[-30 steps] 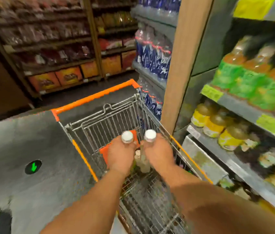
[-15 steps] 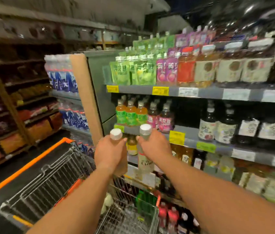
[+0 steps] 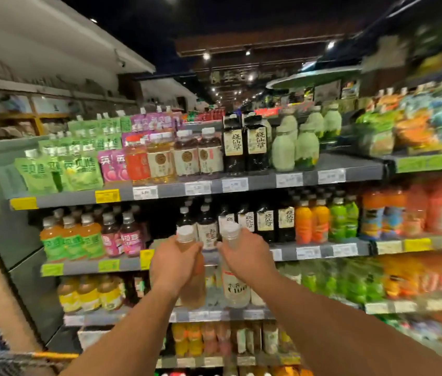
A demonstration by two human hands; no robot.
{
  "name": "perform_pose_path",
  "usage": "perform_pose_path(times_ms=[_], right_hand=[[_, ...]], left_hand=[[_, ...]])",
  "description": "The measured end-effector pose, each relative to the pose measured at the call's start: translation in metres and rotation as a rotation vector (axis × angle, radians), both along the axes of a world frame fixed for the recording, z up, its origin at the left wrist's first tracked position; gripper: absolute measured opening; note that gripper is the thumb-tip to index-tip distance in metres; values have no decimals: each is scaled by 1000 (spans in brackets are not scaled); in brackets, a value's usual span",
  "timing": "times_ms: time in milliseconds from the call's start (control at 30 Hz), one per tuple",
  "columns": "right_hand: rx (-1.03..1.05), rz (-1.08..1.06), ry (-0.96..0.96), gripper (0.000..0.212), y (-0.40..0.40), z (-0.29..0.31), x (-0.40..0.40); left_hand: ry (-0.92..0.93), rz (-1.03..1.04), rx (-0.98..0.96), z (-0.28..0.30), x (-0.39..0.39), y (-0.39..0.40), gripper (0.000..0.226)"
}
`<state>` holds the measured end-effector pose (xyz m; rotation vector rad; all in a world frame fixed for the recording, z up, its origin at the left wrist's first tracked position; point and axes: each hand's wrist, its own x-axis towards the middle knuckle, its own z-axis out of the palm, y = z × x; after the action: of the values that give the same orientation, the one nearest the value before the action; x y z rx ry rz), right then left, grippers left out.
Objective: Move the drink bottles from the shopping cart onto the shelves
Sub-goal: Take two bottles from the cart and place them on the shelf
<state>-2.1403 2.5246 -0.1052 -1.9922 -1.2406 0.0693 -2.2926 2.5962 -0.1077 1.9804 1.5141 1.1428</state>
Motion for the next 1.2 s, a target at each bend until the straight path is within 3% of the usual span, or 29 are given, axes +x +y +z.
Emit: perform_pose_path(times_ms=[200,467,767,1200], right_hand=[[51,-55,6,30,-65,13,88],[63,-192,-10,35,-139,1,168],[68,-367,47,30,-204,-14,235],[45,-652,-15,33,-320,-16,392]], left_hand=[[24,-82,51,14,99,-45,29],[-43,-269,-84,0,199,-109,29],[64,-406,-64,-22,291,-151,30],[38,-671,-7,-24,482,-241,28]])
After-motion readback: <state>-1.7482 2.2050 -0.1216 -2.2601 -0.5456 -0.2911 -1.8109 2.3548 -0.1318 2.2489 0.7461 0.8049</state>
